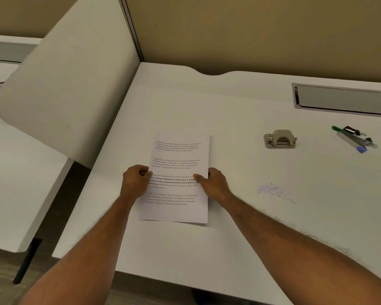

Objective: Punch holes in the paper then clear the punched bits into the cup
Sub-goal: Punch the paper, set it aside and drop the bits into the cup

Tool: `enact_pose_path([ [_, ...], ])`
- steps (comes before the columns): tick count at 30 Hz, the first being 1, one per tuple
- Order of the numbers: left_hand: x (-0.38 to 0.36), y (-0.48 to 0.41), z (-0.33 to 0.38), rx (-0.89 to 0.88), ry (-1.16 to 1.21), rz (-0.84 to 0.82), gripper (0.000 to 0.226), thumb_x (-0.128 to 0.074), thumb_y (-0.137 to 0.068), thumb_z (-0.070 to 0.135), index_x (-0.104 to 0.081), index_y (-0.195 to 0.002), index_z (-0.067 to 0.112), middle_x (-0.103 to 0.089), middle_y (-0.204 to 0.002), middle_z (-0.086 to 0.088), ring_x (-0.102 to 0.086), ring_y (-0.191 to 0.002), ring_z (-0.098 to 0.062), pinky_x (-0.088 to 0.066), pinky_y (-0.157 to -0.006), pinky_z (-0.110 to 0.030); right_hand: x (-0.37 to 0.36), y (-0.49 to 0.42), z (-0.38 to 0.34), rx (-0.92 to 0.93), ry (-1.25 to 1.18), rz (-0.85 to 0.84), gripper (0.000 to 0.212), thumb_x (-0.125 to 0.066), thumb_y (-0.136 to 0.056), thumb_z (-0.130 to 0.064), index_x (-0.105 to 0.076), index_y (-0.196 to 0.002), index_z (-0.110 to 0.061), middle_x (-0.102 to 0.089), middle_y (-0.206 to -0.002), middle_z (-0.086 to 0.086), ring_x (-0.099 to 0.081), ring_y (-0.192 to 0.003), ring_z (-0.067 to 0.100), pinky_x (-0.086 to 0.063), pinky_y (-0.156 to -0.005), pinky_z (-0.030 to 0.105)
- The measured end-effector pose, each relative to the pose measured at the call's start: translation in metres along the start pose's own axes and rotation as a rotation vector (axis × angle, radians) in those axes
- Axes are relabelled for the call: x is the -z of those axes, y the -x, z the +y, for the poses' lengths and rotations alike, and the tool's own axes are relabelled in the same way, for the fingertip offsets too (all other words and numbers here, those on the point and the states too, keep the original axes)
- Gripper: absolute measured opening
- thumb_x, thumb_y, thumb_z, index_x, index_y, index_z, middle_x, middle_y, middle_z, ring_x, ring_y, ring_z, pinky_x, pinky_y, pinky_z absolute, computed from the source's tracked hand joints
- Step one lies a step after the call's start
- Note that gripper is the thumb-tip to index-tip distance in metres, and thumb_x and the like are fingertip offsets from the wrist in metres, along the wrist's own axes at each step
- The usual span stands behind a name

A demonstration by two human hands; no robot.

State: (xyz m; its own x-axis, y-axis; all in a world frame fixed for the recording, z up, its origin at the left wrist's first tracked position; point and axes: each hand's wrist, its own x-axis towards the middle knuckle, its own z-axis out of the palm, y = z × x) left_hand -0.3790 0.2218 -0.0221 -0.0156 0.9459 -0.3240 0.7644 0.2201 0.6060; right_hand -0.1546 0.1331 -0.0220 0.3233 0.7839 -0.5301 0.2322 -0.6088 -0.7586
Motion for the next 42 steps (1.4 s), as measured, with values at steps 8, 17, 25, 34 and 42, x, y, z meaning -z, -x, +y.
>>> enact_pose_path([
  [8,0.003,-0.002,-0.012,-0.018,-0.026,0.032,0.02,-0.061,-0.093,0.018,-0.07,-0.108,0.008,-0.072,-0.101,-0.006,-0.06,-0.083,-0.015,-0.044,-0.08,-0.025,0.0,0.005,0.001,0.071,0.224,0.037,0.041,-0.064,-0.087,-0.032,-0.053,-0.12,-0.01,-0.065,-0.111,0.007,-0.062,-0.103,0.026,-0.051,-0.09,0.041],
  [17,0.005,0.002,-0.003,-0.03,-0.178,0.018,0.04,-0.068,-0.089,0.027,-0.063,-0.124,0.009,-0.065,-0.112,-0.012,-0.062,-0.099,-0.026,-0.046,-0.089,-0.035,0.008,0.013,0.01,0.155,0.408,0.081,0.052,-0.064,-0.086,-0.043,-0.05,-0.123,-0.008,-0.06,-0.114,0.01,-0.058,-0.106,0.027,-0.049,-0.086,0.037],
  [25,-0.007,0.032,0.021,-0.228,-0.19,0.108,0.037,-0.067,-0.09,0.026,-0.059,-0.124,0.013,-0.062,-0.111,-0.008,-0.06,-0.088,-0.018,-0.046,-0.078,-0.031,0.053,0.043,0.051,0.564,0.486,0.082,0.032,-0.059,-0.092,-0.037,-0.06,-0.116,-0.016,-0.061,-0.11,-0.003,-0.054,-0.106,0.017,-0.043,-0.091,0.03],
  [34,-0.087,0.108,0.066,-0.593,-0.093,0.046,0.027,-0.07,-0.087,0.024,-0.065,-0.112,0.014,-0.064,-0.099,0.002,-0.06,-0.092,-0.017,-0.047,-0.078,-0.027,0.071,0.069,0.13,0.638,1.043,-0.013,0.084,-0.017,-0.093,-0.071,-0.006,-0.154,-0.014,0.008,-0.162,0.001,0.015,-0.149,0.014,0.008,-0.12,0.04],
  [42,-0.138,0.132,0.069,-0.716,-0.198,-0.06,0.04,-0.065,-0.09,0.035,-0.06,-0.125,0.017,-0.058,-0.131,-0.002,-0.052,-0.124,-0.021,-0.041,-0.101,-0.038,0.083,0.064,0.146,0.627,1.024,0.042,0.086,-0.02,-0.091,-0.074,-0.009,-0.154,-0.016,0.003,-0.163,-0.001,0.007,-0.15,0.016,-0.005,-0.12,0.047],
])
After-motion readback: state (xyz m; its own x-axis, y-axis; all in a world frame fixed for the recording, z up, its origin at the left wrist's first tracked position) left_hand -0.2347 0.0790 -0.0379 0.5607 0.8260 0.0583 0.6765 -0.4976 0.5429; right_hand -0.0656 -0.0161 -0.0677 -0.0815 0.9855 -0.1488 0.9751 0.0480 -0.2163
